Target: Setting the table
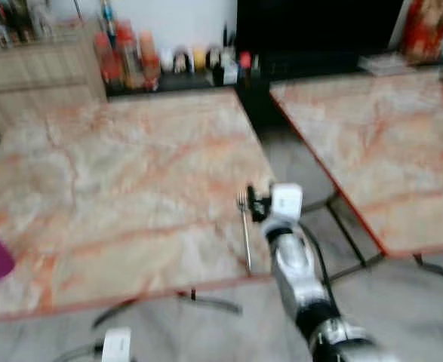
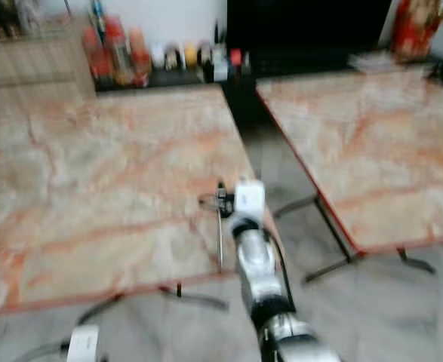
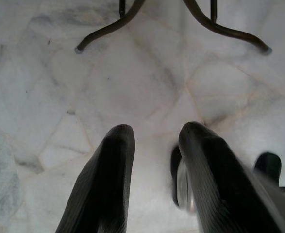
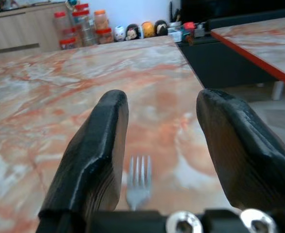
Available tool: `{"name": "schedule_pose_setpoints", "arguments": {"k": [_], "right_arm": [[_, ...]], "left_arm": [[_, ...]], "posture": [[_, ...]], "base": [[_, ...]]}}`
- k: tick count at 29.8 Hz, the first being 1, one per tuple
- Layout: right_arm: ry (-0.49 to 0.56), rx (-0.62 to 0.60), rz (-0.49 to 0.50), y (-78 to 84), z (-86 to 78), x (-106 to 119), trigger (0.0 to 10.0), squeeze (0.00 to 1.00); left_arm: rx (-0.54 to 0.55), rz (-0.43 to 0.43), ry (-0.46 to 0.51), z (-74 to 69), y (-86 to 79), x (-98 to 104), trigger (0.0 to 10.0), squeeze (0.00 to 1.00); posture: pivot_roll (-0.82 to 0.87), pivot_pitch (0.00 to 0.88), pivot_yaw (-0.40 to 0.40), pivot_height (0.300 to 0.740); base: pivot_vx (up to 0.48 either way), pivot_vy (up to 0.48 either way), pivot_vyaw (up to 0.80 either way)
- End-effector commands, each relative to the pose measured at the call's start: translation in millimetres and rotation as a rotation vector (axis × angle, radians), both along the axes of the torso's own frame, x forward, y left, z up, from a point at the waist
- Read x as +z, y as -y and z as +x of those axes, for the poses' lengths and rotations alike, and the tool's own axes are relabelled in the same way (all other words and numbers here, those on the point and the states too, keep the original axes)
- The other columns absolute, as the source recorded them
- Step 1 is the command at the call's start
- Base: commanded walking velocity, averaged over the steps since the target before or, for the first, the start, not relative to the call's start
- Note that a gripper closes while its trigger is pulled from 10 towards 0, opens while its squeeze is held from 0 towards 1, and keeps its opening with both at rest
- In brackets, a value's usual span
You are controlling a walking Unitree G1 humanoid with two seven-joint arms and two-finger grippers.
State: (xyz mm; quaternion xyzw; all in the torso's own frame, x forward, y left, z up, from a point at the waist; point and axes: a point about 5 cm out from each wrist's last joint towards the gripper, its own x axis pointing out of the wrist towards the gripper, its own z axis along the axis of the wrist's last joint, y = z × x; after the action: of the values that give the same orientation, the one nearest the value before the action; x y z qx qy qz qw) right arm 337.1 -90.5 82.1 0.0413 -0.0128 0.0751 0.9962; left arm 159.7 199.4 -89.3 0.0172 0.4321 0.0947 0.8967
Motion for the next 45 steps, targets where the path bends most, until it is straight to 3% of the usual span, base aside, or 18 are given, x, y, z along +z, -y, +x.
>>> {"name": "schedule_pose_setpoints", "arguments": {"k": [1,12,20,26,31,37,45], "right_arm": [[-0.009,0.023,0.008,-10.2,-1.3,0.2,10.0,0.0],[-0.104,0.01,-0.064,0.5,-12.8,-20.6,10.0,0.0],[-0.141,0.008,-0.098,3.9,-18.2,-15.7,10.0,0.0],[-0.193,-0.059,-0.129,9.5,-21.5,-9.3,10.0,0.0],[-0.292,-0.081,-0.17,12.7,-33.0,-6.8,10.0,0.0],[-0.37,0.033,-0.208,4.4,-47.7,-12.1,10.0,0.0],[-0.454,0.08,-0.243,2.8,-58.2,-22.4,10.0,0.0]], "left_arm": [[0.018,0.018,-0.022,-5.5,-9.7,-1.0,10.0,0.0],[0.016,0.015,-0.022,-5.0,-8.8,-1.0,10.0,0.0],[0.014,0.022,-0.031,-8.6,-11.7,-1.9,10.0,0.0],[0.009,0.023,-0.033,-9.3,-12.5,-2.0,10.0,0.0],[0.008,0.023,-0.036,-10.3,-13.3,-2.3,10.0,0.0],[0.006,0.023,-0.039,-11.2,-12.6,-2.7,10.0,0.0],[0.008,0.019,-0.037,-11.2,-10.4,-3.0,10.0,0.0]], "posture": [[0.02,0.0,0.018,0.74],[0.03,0.0,0.018,0.74],[0.02,0.009,0.025,0.74],[0.02,0.012,0.029,0.74],[0.02,0.016,0.025,0.74],[0.01,0.021,0.026,0.74],[0.01,0.022,0.019,0.74]], "base": [[0.307,0.0,0.0],[0.0,0.0,0.0],[0.0,0.0,0.0],[0.0,0.0,0.0],[0.0,0.0,0.0],[0.0,0.0,0.0],[0.0,0.0,0.0]]}}
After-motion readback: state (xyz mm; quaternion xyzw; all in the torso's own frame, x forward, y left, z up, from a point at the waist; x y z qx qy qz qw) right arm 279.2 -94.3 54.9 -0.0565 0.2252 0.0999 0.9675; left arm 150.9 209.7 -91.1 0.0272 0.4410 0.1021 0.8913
